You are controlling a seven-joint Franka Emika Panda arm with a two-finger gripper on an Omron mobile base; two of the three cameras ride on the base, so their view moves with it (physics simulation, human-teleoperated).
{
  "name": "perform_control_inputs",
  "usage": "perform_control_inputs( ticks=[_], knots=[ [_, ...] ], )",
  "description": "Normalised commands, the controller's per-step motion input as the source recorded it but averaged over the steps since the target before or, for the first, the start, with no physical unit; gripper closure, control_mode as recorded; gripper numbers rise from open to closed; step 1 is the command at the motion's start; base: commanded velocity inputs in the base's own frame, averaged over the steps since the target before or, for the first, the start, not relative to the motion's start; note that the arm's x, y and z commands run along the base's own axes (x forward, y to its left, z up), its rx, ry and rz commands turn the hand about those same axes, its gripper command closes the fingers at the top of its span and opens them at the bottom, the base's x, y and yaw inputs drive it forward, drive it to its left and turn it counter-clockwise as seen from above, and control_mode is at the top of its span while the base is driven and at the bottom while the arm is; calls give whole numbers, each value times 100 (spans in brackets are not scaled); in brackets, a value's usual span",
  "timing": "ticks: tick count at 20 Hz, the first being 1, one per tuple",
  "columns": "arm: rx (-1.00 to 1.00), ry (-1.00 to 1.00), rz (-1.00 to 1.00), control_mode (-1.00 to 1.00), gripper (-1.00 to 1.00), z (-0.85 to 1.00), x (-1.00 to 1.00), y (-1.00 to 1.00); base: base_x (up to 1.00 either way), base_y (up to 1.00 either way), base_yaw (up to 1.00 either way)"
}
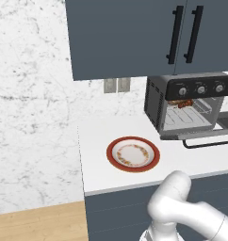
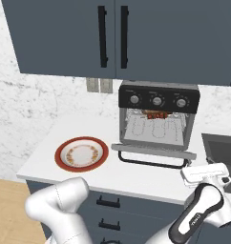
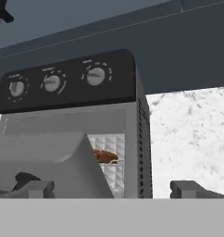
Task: Pick up the kebab skewer and baguette bread, and place them inside the toaster oven. Close the toaster oven door and start by setting the timer.
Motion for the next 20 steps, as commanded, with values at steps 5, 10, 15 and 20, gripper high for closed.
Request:
perform_control_inputs(
  ticks=[5,10,15,20],
  knots=[
    [4,-16,1,-100,-100,43,21,4,0,0,0],
    [2,-13,0,-100,-100,38,22,12,0,0,0],
    [1,-12,0,-100,-100,30,29,17,0,0,0],
    [0,-11,0,-100,-100,27,34,21,0,0,0]
  ],
)
